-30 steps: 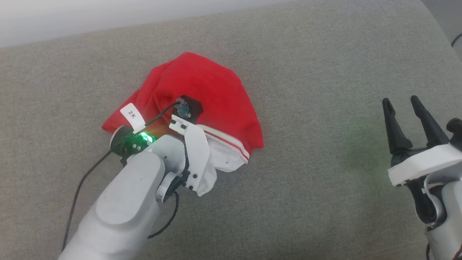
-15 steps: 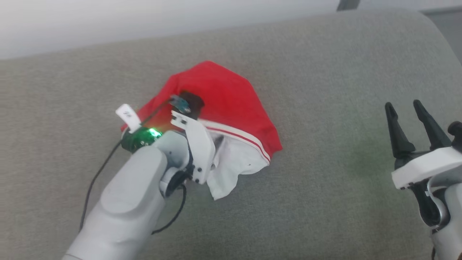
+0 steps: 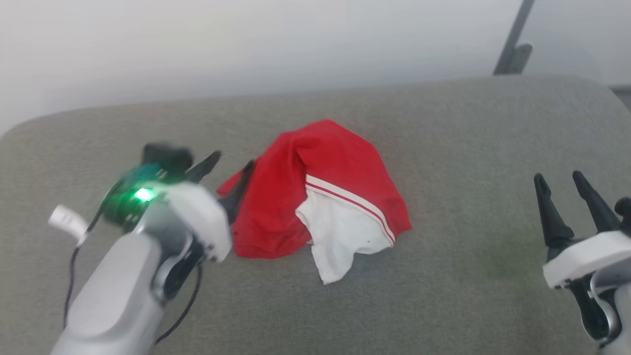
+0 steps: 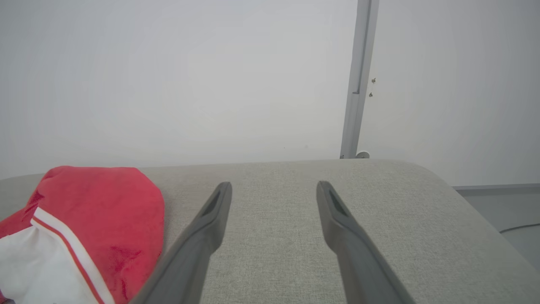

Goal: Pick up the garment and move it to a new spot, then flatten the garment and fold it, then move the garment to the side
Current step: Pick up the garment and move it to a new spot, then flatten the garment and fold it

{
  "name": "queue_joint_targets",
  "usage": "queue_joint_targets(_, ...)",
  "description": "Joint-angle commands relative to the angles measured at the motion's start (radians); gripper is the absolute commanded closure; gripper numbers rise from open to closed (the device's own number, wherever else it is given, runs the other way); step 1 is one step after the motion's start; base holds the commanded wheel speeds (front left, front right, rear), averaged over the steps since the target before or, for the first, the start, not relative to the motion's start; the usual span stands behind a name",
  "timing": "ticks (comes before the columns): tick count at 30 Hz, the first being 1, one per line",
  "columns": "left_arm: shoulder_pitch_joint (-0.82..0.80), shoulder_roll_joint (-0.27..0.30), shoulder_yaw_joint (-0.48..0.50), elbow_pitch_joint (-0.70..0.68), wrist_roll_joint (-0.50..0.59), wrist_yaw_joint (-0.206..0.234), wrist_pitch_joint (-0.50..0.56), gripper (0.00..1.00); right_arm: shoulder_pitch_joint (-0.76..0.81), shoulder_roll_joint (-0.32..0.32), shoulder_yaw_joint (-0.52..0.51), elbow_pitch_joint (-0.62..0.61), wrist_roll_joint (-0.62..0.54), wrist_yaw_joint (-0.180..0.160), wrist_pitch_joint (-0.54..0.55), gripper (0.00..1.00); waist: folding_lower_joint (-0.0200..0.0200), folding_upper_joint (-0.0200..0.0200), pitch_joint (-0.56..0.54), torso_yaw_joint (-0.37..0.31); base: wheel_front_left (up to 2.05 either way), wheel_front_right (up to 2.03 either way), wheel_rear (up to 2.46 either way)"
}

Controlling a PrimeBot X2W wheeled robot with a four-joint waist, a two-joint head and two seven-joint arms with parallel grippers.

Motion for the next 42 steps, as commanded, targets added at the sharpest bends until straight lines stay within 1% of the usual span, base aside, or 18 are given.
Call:
queue_joint_targets(1,0.045,0.016,0.019,-0.021,-0.014,0.013,-0.025,0.00,0.020,0.002,-0.008,-0.007,-0.007,0.000,0.007,0.00,0.0000,0.0000,-0.029,0.027,0.00,0.00,0.00)
queue_joint_targets(2,0.045,0.016,0.019,-0.021,-0.014,0.013,-0.025,0.00,0.020,0.002,-0.008,-0.007,-0.007,0.000,0.007,0.00,0.0000,0.0000,-0.029,0.027,0.00,0.00,0.00)
queue_joint_targets(5,0.119,0.049,0.064,-0.061,-0.027,0.039,-0.067,0.00,0.042,0.005,-0.023,-0.015,-0.018,0.000,0.007,0.00,0.0000,0.0000,-0.044,0.043,0.00,0.00,0.00)
queue_joint_targets(7,0.170,0.061,0.087,-0.084,-0.037,0.054,-0.096,0.00,0.061,0.006,-0.039,-0.022,-0.027,0.000,0.011,0.00,0.0000,0.0000,-0.053,0.057,0.00,0.00,0.00)
queue_joint_targets(11,0.259,0.076,0.129,-0.126,-0.061,0.077,-0.144,0.00,0.090,0.011,-0.073,-0.043,-0.036,0.000,0.018,0.00,0.0000,0.0000,-0.062,0.080,0.00,0.00,0.00)
queue_joint_targets(14,0.309,0.080,0.153,-0.155,-0.070,0.097,-0.176,0.00,0.108,0.017,-0.094,-0.054,-0.044,0.000,0.023,0.00,0.0000,0.0000,-0.067,0.093,0.00,0.00,0.00)
queue_joint_targets(16,0.339,0.093,0.165,-0.172,-0.064,0.105,-0.197,0.00,0.119,0.023,-0.103,-0.063,-0.049,0.000,0.027,0.00,0.0000,0.0000,-0.072,0.100,0.00,0.00,0.00)
queue_joint_targets(18,0.366,0.099,0.184,-0.183,-0.079,0.105,-0.220,0.00,0.124,0.029,-0.108,-0.072,-0.054,0.000,0.030,0.00,0.0000,0.0000,-0.076,0.104,0.00,0.00,0.00)
queue_joint_targets(21,0.399,0.119,0.194,-0.197,-0.061,0.103,-0.254,0.00,0.134,0.037,-0.113,-0.082,-0.062,0.000,0.034,0.00,0.0000,0.0000,-0.080,0.109,0.00,0.00,0.00)
queue_joint_targets(23,0.423,0.125,0.208,-0.202,-0.065,0.112,-0.272,0.00,0.136,0.042,-0.116,-0.089,-0.065,0.000,0.036,0.00,0.0000,0.0000,-0.083,0.111,0.00,0.00,0.00)
queue_joint_targets(25,0.443,0.130,0.218,-0.207,-0.073,0.110,-0.285,0.00,0.138,0.047,-0.120,-0.093,-0.068,0.000,0.037,0.00,0.0000,0.0000,-0.086,0.113,0.00,0.00,0.00)
queue_joint_targets(34,0.474,0.146,0.223,-0.226,-0.071,0.117,-0.297,0.00,0.155,0.056,-0.120,-0.106,-0.066,0.000,0.049,0.00,0.0000,0.0000,-0.086,0.131,0.00,0.00,0.00)
queue_joint_targets(36,0.472,0.147,0.222,-0.234,-0.066,0.121,-0.300,0.00,0.159,0.059,-0.111,-0.109,-0.060,0.000,0.060,0.00,0.0000,0.0000,-0.084,0.140,0.00,0.00,0.00)
queue_joint_targets(39,0.465,0.149,0.218,-0.243,-0.066,0.112,-0.304,0.00,0.160,0.058,-0.083,-0.123,-0.047,0.000,0.078,0.00,0.0000,0.0000,-0.072,0.158,0.00,0.00,0.00)
queue_joint_targets(42,0.452,0.149,0.211,-0.248,-0.061,0.110,-0.306,0.00,0.149,0.043,-0.027,-0.136,-0.032,0.000,0.103,0.00,0.0000,0.0000,-0.057,0.180,0.00,0.00,0.00)
